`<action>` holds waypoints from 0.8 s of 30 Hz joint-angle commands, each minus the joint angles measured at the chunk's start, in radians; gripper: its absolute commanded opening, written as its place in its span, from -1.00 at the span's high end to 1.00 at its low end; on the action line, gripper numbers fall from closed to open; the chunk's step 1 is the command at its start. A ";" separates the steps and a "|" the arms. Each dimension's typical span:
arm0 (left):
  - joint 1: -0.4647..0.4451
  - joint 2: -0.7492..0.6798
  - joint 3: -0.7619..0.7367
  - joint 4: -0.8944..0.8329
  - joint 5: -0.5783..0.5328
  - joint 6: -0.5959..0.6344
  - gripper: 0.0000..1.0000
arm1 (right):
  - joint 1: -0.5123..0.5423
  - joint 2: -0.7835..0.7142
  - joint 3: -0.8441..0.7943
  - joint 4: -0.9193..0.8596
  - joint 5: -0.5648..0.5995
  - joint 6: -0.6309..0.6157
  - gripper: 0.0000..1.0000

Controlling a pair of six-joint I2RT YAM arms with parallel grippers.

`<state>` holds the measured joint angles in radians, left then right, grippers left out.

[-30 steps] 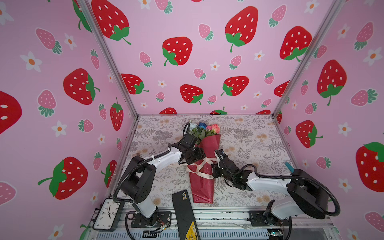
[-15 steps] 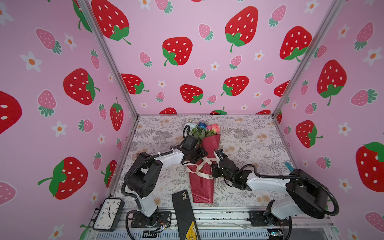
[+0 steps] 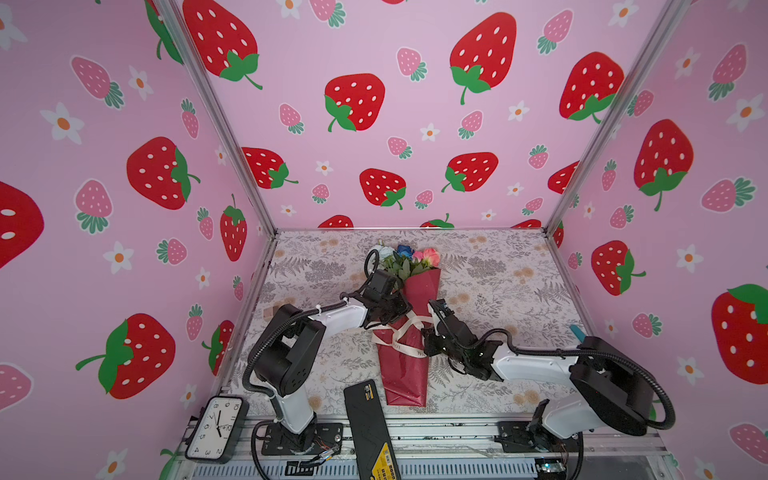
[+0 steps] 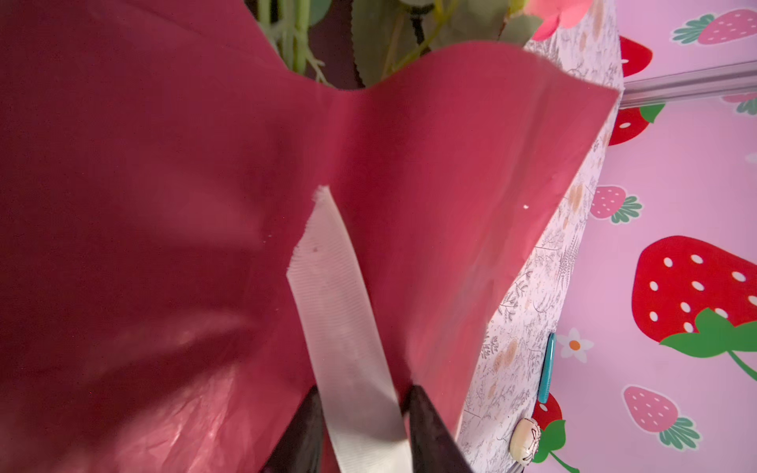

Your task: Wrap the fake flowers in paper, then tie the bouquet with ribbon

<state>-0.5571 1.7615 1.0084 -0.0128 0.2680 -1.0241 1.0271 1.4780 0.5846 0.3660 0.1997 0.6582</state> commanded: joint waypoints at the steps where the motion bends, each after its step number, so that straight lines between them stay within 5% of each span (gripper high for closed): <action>1: -0.004 -0.020 0.028 -0.050 -0.058 0.032 0.39 | -0.004 -0.013 0.008 0.008 0.019 0.020 0.98; 6: -0.003 -0.043 0.025 -0.067 -0.095 0.063 0.56 | -0.003 -0.028 0.005 0.004 0.023 0.021 0.93; 18: 0.001 -0.029 0.038 -0.067 -0.079 0.047 0.59 | -0.005 -0.026 0.006 0.004 0.020 0.024 0.88; 24: 0.000 -0.055 0.002 -0.093 -0.053 0.001 -0.13 | -0.006 -0.020 0.011 0.008 0.022 0.023 0.88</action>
<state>-0.5568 1.7409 1.0100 -0.0837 0.2028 -0.9955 1.0248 1.4700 0.5846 0.3656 0.2058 0.6628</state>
